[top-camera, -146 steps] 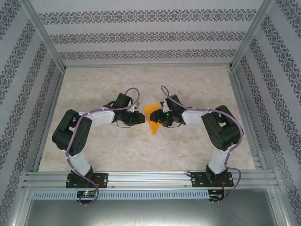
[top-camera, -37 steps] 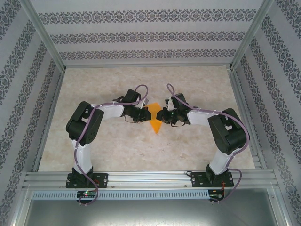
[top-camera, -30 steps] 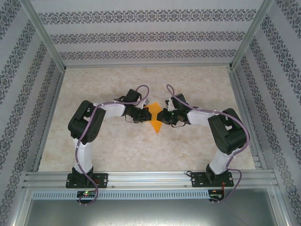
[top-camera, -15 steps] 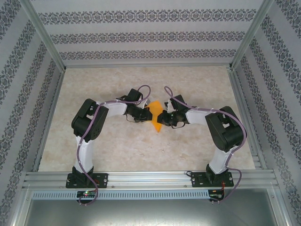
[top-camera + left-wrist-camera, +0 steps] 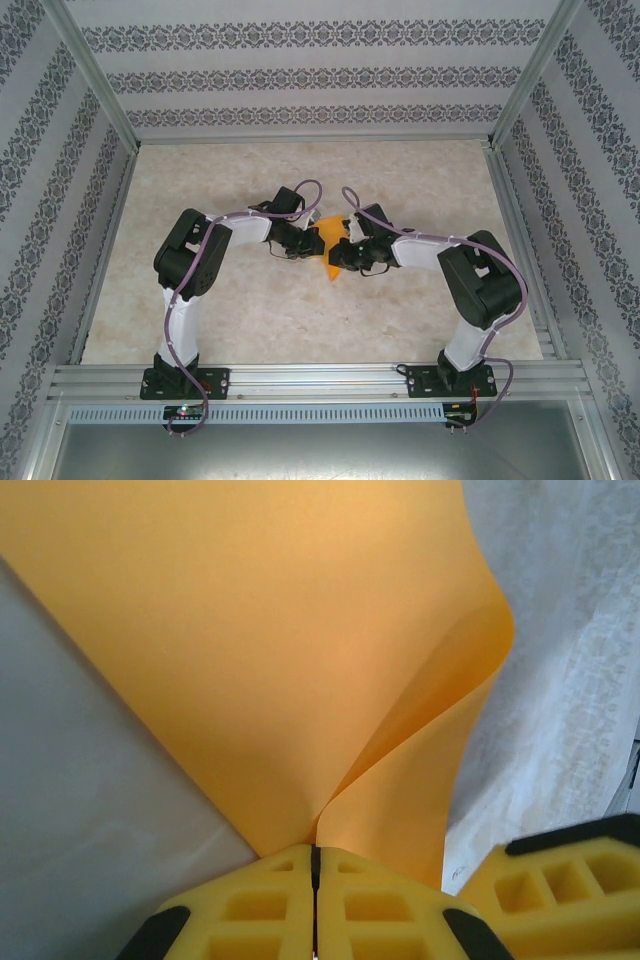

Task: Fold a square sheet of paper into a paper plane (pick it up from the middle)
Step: Third fold the triangle at the center of the table.

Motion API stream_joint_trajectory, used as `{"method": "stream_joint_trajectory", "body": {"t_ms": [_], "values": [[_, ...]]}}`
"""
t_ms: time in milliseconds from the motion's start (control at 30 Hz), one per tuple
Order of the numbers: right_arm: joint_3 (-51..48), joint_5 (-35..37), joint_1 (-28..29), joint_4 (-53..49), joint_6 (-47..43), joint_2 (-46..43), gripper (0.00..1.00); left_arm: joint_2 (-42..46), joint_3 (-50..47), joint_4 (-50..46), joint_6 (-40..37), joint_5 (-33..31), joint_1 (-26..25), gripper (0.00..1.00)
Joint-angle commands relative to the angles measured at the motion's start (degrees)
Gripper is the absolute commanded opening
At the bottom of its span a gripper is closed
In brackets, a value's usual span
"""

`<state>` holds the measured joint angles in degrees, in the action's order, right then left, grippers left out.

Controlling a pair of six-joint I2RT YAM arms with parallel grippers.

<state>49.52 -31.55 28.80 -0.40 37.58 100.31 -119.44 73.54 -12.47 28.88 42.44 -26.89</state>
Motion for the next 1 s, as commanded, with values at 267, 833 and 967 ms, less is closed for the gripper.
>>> {"method": "stream_joint_trajectory", "body": {"t_ms": [267, 833, 967], "values": [[-3.34, -0.09, 2.11, 0.11, 0.42, -1.6, 0.14, -2.2, 2.22, -3.95, -2.75, 0.05, 0.34, 0.09], [-5.64, 1.75, 2.85, -0.65, -0.49, -1.43, 0.13, -1.68, 4.85, -6.15, -3.48, 1.74, 0.14, 0.09], [-6.31, 1.9, 2.84, -0.56, -0.58, -1.61, 0.13, -1.45, 5.58, -6.68, -3.49, 2.26, 0.03, 0.09]]}}
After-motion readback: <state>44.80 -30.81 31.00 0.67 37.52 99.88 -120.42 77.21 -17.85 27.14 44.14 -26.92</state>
